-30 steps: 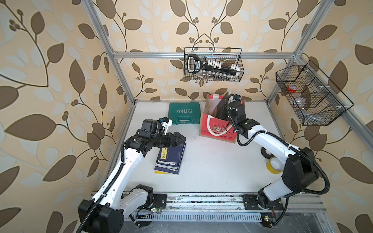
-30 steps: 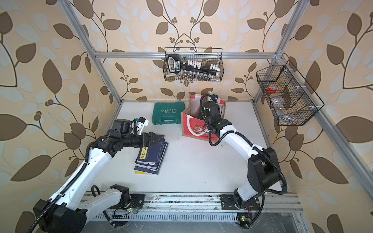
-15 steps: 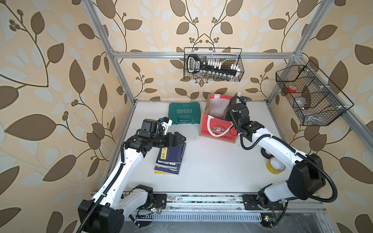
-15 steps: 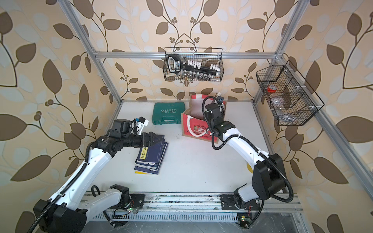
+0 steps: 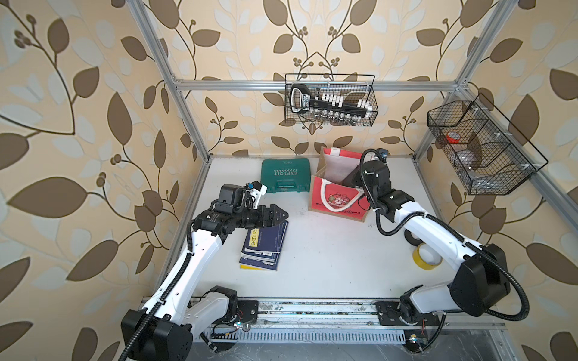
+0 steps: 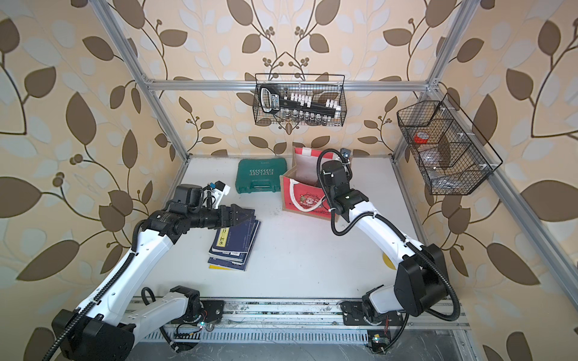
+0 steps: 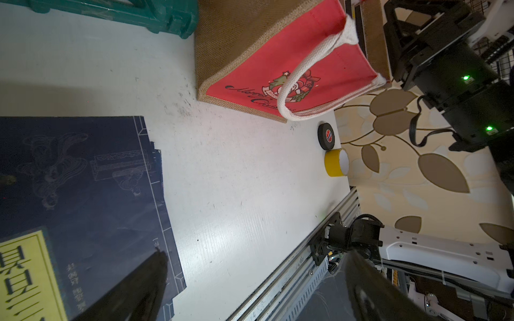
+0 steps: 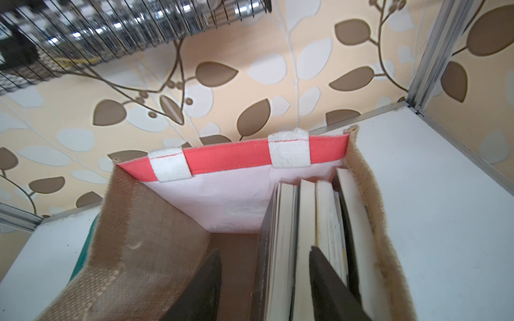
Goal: Put the books into the canvas bag
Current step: Place the book in the canvas bag.
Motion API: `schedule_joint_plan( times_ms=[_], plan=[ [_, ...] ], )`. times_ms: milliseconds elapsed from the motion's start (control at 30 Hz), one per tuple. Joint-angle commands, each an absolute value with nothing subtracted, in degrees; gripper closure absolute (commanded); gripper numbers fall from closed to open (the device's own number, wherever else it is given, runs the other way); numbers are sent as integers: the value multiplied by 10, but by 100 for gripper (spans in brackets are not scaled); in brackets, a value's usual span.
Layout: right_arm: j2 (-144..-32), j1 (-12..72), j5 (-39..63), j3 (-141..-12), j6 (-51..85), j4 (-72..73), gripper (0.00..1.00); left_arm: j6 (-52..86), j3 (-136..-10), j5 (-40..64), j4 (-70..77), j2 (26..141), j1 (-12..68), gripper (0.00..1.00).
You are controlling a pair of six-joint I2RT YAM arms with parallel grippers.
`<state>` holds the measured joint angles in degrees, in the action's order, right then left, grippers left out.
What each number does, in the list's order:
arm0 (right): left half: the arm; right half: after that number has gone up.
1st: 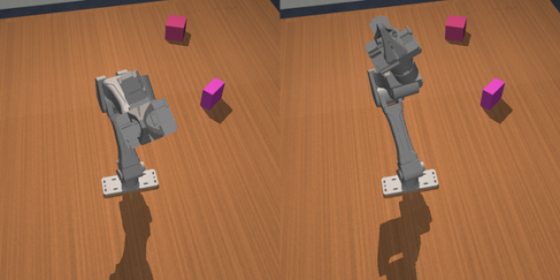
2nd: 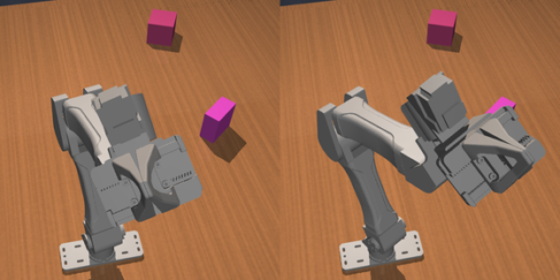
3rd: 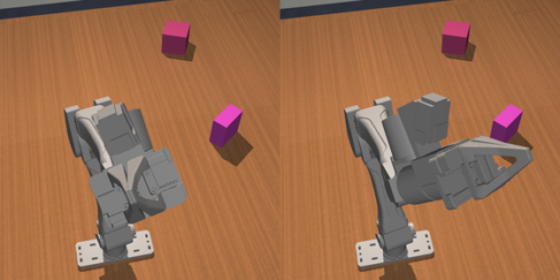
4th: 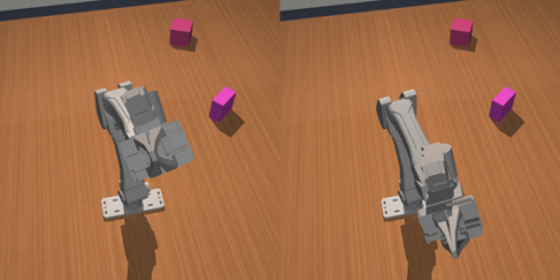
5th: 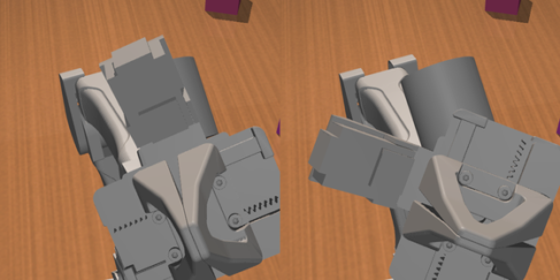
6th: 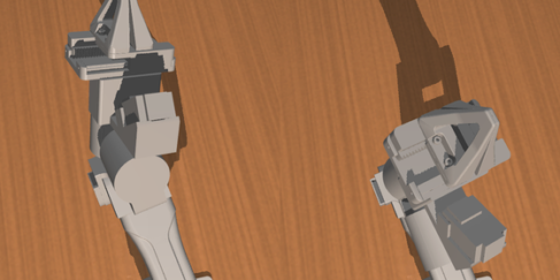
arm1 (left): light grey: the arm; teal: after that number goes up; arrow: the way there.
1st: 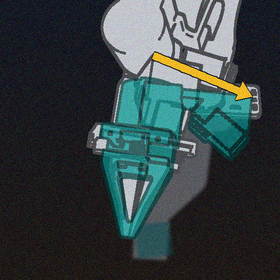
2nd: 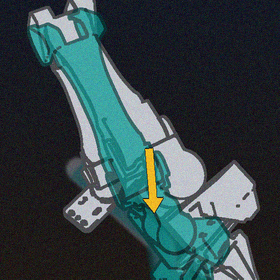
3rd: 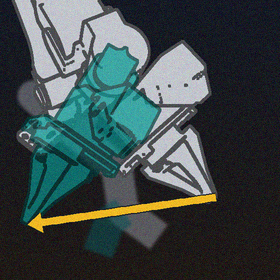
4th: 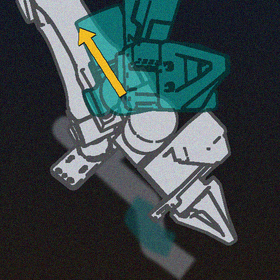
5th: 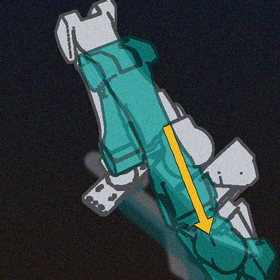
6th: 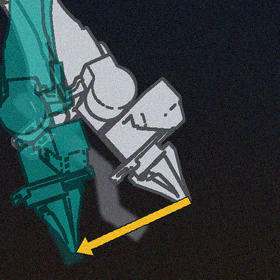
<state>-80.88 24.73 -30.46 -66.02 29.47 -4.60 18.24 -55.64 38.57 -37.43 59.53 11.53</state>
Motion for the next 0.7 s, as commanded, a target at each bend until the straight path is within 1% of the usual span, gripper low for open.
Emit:
schedule_joint_plan(
  times_ms=[0,67,300,467,600,667],
  plan=[
    [-773,247,-305,-666,270,-33,46,185,-577,401,-361,593,110,1],
    [-759,245,-287,-671,259,-34,42,185,-578,402,-360,594,109,1],
    [-749,236,-170,-708,228,-72,28,188,-576,405,-357,597,106,1],
    [-748,237,-23,-715,191,-71,17,190,-573,394,-358,597,106,1],
    [-752,274,64,-720,152,-87,5,197,-574,354,-373,602,106,1],
    [-755,305,86,-718,134,-98,4,204,-575,322,-382,607,105,1]
  ],
)
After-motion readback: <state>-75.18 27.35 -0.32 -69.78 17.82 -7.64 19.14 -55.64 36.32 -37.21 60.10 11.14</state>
